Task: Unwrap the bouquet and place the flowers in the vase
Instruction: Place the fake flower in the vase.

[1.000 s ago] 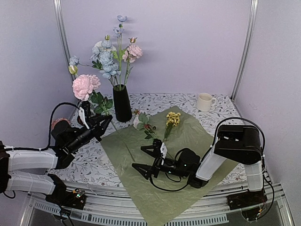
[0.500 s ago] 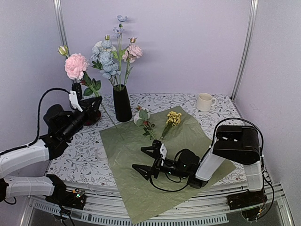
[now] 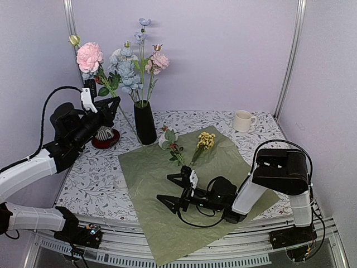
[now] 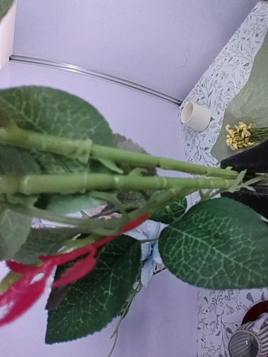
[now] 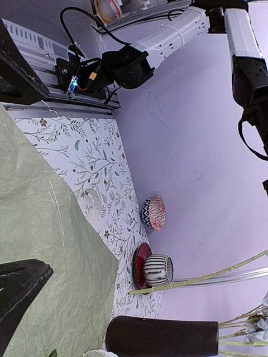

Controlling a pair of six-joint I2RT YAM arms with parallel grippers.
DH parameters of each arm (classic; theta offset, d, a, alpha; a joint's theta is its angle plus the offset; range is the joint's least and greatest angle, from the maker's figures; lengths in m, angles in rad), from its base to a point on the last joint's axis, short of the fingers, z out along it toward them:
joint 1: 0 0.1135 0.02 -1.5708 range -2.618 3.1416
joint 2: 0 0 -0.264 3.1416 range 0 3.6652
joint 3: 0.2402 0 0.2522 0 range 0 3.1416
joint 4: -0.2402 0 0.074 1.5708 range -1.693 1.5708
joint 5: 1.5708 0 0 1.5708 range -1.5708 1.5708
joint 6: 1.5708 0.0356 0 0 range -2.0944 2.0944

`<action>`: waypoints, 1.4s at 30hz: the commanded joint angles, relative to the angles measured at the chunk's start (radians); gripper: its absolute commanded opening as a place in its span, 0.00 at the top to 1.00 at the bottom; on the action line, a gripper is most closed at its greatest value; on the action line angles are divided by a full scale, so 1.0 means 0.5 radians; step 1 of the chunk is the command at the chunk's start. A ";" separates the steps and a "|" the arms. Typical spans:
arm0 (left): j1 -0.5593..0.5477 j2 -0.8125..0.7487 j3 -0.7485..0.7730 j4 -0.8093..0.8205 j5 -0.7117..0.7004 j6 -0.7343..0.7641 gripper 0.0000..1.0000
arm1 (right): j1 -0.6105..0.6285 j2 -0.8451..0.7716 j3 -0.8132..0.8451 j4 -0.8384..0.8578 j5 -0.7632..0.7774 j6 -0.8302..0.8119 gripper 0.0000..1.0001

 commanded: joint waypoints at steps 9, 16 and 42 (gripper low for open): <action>0.089 0.217 0.449 -0.200 0.041 0.025 1.00 | 0.008 0.035 0.013 0.344 -0.018 -0.012 0.01; 0.125 0.401 0.775 -0.151 -0.072 0.181 1.00 | 0.010 0.032 0.008 0.343 -0.017 -0.015 0.01; 0.137 0.857 1.309 0.082 -0.169 0.592 1.00 | 0.005 0.008 -0.034 0.344 -0.009 -0.057 0.01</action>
